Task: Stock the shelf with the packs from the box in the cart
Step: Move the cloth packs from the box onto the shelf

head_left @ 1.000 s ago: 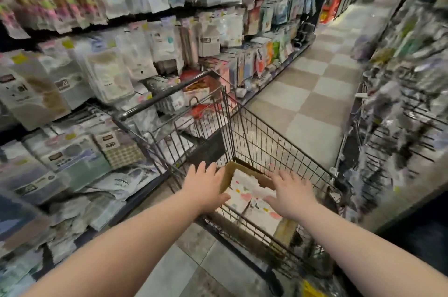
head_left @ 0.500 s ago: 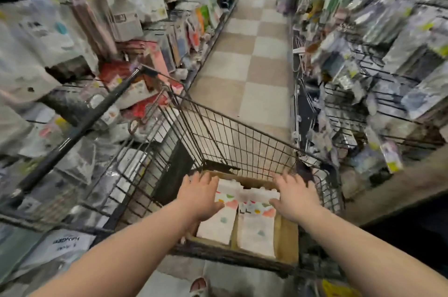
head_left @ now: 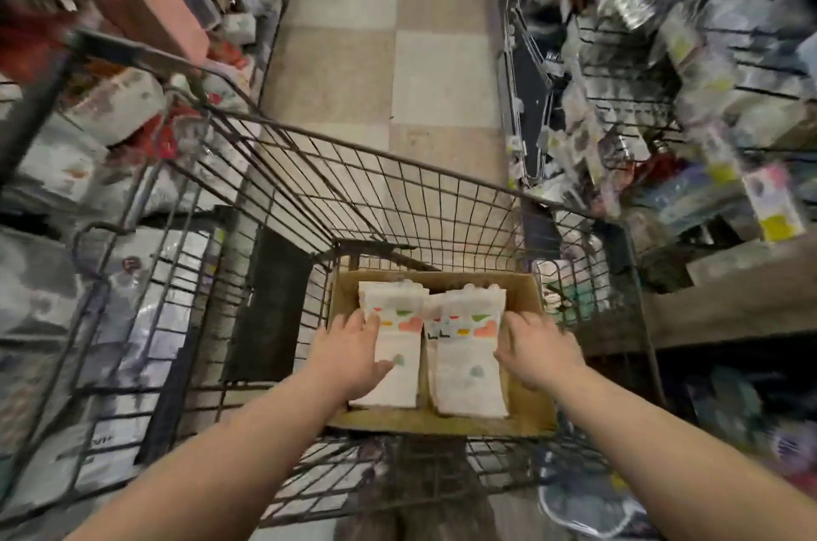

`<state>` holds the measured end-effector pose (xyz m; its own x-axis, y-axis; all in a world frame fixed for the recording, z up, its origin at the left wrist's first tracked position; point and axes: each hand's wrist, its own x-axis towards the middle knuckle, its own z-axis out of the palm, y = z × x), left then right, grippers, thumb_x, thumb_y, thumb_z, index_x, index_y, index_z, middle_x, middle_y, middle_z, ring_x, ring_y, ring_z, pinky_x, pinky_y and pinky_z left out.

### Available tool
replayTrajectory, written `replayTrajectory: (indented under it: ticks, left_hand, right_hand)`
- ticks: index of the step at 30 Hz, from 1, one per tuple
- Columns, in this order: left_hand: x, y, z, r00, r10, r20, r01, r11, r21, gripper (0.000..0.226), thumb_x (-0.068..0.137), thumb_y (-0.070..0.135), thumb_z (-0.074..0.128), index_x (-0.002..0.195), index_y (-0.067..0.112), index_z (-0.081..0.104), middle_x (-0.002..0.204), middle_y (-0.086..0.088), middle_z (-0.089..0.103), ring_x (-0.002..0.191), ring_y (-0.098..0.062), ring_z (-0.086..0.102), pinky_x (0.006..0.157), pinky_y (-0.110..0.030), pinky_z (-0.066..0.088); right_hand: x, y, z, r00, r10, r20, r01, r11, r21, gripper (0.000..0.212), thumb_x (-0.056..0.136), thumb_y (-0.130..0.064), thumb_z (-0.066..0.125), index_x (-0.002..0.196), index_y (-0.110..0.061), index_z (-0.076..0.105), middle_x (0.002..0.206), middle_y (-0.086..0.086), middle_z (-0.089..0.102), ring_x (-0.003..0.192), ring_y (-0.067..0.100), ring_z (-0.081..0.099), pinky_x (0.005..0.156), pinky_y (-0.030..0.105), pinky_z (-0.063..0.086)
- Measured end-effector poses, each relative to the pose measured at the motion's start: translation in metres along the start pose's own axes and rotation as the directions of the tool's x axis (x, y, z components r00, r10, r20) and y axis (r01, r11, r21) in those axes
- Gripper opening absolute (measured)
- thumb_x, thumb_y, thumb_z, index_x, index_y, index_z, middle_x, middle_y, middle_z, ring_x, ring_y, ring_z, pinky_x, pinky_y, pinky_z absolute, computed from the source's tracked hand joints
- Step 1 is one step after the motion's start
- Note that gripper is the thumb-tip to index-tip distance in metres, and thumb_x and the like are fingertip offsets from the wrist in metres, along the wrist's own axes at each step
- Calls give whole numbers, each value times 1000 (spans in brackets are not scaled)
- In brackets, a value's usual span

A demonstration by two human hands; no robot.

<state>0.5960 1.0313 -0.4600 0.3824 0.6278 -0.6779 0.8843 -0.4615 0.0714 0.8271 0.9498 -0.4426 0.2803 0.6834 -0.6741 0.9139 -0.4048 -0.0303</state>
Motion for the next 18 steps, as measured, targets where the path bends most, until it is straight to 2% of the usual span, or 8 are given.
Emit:
replayTrajectory:
  ticks: [6,10,18]
  left_hand:
    - [52,-2,32,994,-69,83,75,995,-73,79,90,52,49,153,23,11,160,-7,15,144,-29,22,114,-46,25]
    - [90,-3,59,973,-135,185,167,972,-167,78,91,49,50,152,22,10,160,-5,14,144,-28,23,115,-47,28]
    - [152,-6,108,939,-227,258,299,910,-288,76,89,45,54,150,18,17,157,-4,21,140,-27,30,109,-42,35]
  right_hand:
    - [62,12,32,992,36,117,-45,996,72,58,91,-44,50,143,-28,30,144,2,42,131,26,41,104,47,39]
    - [101,18,55,984,65,167,-97,977,192,54,90,-41,52,140,-33,34,138,2,47,125,26,48,100,45,45]
    - [164,28,110,943,189,273,-282,891,357,51,88,-33,61,134,-35,38,135,3,49,119,26,53,97,42,49]
